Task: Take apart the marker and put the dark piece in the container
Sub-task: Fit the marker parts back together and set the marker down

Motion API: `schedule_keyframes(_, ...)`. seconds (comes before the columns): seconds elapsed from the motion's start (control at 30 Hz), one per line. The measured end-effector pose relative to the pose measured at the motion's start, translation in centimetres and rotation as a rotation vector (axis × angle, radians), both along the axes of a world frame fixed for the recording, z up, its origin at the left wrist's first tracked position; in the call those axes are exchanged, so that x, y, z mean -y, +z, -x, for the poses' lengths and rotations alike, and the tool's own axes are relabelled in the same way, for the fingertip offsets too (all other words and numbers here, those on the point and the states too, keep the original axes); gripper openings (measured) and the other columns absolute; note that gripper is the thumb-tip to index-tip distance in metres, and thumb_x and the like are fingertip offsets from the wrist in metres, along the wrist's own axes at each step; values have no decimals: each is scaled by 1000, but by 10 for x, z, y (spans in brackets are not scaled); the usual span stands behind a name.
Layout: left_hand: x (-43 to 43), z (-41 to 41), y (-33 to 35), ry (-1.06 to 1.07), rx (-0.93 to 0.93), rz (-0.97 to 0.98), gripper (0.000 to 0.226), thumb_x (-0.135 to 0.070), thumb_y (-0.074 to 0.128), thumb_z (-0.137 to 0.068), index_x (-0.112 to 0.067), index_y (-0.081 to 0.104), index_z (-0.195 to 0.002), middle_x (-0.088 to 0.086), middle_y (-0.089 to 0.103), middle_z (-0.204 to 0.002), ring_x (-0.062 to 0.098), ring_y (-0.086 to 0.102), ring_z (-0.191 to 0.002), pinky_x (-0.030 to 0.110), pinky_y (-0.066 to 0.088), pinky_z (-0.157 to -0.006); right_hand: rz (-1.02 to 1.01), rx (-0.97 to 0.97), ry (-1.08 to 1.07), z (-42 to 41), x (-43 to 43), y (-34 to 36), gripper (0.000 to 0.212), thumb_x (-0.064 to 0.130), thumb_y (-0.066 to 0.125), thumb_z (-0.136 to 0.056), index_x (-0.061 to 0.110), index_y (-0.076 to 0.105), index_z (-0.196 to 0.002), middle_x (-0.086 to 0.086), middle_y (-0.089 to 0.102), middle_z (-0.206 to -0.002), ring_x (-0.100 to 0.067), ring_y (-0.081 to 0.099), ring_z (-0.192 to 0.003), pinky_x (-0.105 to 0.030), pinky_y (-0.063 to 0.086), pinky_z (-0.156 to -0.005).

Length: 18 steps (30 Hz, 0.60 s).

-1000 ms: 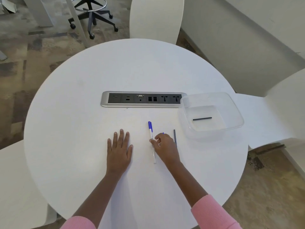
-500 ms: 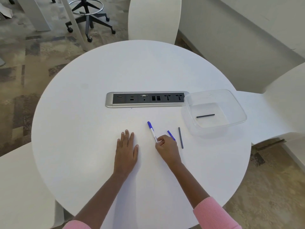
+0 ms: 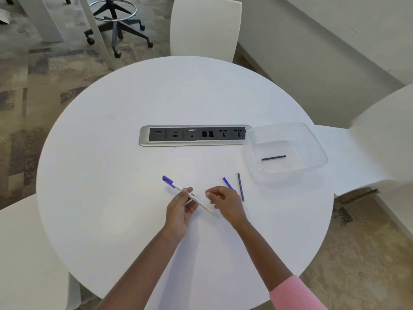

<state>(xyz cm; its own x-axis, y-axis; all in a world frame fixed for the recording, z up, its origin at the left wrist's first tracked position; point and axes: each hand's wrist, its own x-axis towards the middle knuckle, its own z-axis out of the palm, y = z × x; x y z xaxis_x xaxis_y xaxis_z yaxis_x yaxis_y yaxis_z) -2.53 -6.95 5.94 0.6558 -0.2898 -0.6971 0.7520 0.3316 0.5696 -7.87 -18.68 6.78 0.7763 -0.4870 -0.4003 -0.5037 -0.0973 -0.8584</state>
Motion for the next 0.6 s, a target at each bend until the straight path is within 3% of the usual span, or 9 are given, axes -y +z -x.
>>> schedule_keyframes(0.07,-1,-3,0,123,-94,74,20,-15,46,-97,-9,60,-85,4,57,-73,2,62,-48,15,53,-49,192,-5,-82,6,12,-3,10,6,58,-83,7,67,-86,-2,64,-84,5,56,-61,-6,42,-62)
schedule_keyframes(0.13,-1,-7,2,211,-148,133,18,-13,48,-96,-8,60,-84,2,60,-64,2,61,-45,15,53,-48,351,-46,-139,13,24,-6,13,4,53,-84,7,65,-89,-9,64,-91,-9,56,-71,-16,43,-69)
schedule_keyframes(0.2,-1,-8,5,260,-177,177,16,-11,49,-95,-6,59,-83,1,59,-70,3,62,-45,17,54,-48,444,-97,-161,18,34,-9,16,2,50,-84,6,62,-94,-16,61,-97,-19,54,-79,-27,42,-73)
schedule_keyframes(0.3,0,-9,8,297,-204,207,14,-7,51,-93,-5,58,-82,2,60,-77,5,64,-46,19,56,-52,489,-165,-157,22,44,-13,15,5,53,-84,4,57,-99,-18,56,-102,-31,57,-90,-34,43,-77)
schedule_keyframes(0.43,1,-8,10,321,-240,231,13,-6,54,-92,-3,58,-80,1,67,-53,9,66,-48,22,57,-53,516,-242,-101,23,48,-16,20,9,55,-85,4,55,-104,-19,56,-106,-34,56,-97,-38,44,-82)
schedule_keyframes(0.6,4,-5,14,330,-234,237,14,-7,54,-92,-5,57,-78,1,66,-52,9,66,-48,21,57,-56,555,-282,-83,22,50,-13,25,1,45,-85,2,54,-109,-21,58,-107,-35,55,-99,-39,44,-81)
